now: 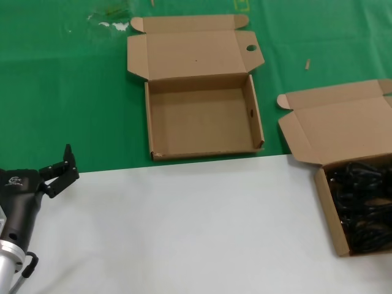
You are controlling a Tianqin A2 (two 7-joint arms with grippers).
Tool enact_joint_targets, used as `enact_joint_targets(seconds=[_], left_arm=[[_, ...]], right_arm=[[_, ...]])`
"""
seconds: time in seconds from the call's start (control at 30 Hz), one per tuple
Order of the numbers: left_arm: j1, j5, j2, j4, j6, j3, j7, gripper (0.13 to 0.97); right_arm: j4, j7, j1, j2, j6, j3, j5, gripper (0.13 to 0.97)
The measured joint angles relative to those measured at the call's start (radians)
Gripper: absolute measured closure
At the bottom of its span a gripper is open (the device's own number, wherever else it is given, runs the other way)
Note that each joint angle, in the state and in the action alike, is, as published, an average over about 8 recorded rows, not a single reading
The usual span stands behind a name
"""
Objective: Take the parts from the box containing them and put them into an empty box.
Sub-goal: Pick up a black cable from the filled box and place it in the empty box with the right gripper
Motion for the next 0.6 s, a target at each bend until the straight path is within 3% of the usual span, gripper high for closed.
enact_joint_targets(seconds=[0.37, 0.6], left_arm=[[0.0, 0.0, 0.0, 0.0, 0.0, 0.0, 0.0, 0.132], [0.0, 0.0, 0.0, 0.0, 0.0, 0.0, 0.0, 0.132]], right_arm=[[0.219, 0.127, -0.027, -0.001, 0.061, 0.066, -0.038, 0.879], [0.324, 0.192, 0.15, -0.138, 0.037, -0.065, -0.154, 0.884]])
